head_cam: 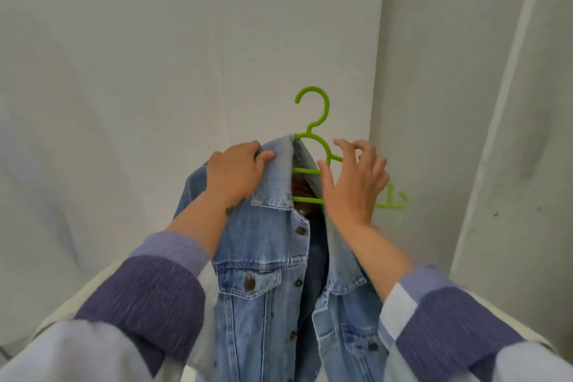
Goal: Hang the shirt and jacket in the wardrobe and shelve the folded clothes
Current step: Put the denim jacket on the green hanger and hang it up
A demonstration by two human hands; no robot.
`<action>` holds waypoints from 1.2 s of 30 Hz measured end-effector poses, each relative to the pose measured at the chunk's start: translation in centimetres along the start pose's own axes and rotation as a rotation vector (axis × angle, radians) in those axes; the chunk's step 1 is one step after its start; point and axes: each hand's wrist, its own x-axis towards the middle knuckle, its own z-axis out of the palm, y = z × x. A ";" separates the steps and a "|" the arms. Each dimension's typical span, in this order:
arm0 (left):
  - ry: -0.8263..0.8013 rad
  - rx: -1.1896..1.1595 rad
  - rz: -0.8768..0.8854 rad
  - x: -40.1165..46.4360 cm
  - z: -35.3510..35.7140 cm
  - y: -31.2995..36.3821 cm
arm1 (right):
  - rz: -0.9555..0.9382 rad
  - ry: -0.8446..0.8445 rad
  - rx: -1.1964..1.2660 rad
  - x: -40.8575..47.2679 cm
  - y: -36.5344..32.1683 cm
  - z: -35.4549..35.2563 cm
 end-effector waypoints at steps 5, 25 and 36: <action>0.065 0.009 -0.038 0.9 0.3 0.2 | -0.014 -0.267 -0.063 -7.2 4.2 0.8; 0.063 -0.369 0.064 4.0 -2.0 -2.4 | 0.433 -0.123 0.358 0.6 9.4 -6.0; 0.163 -0.011 0.219 0.6 -8.8 -3.3 | 0.083 -0.259 0.325 6.2 7.4 -12.6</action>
